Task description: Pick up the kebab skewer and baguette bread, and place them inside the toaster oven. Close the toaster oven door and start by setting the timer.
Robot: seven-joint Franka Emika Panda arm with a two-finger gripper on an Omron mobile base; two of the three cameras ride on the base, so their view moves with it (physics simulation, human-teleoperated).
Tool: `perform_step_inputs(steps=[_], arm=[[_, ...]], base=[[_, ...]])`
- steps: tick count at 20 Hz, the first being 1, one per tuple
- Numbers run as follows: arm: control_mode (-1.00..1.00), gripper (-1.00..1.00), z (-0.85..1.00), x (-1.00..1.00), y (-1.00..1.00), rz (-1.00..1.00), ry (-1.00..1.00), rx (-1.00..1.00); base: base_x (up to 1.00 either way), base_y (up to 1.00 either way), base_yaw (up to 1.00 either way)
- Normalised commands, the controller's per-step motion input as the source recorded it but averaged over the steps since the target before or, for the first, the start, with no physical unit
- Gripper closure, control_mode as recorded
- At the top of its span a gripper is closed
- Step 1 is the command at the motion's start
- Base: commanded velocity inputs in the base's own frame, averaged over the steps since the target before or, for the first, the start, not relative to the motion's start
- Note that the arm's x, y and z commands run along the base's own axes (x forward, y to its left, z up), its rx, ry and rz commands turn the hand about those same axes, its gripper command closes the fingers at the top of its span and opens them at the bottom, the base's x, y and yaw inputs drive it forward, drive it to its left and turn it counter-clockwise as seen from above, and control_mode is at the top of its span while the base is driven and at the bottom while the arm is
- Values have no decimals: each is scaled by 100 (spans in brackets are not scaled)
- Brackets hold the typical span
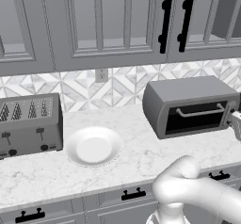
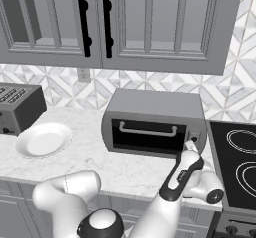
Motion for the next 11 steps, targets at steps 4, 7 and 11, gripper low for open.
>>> perform_step_inputs(steps=[4,7,11], arm=[[-100,100,0,0,0,0,0,31],[-100,100,0,0,0,0,0,31],[-100,100,0,0,0,0,0,31]], base=[[0,0,0],[0,0,0],[0,0,0]])
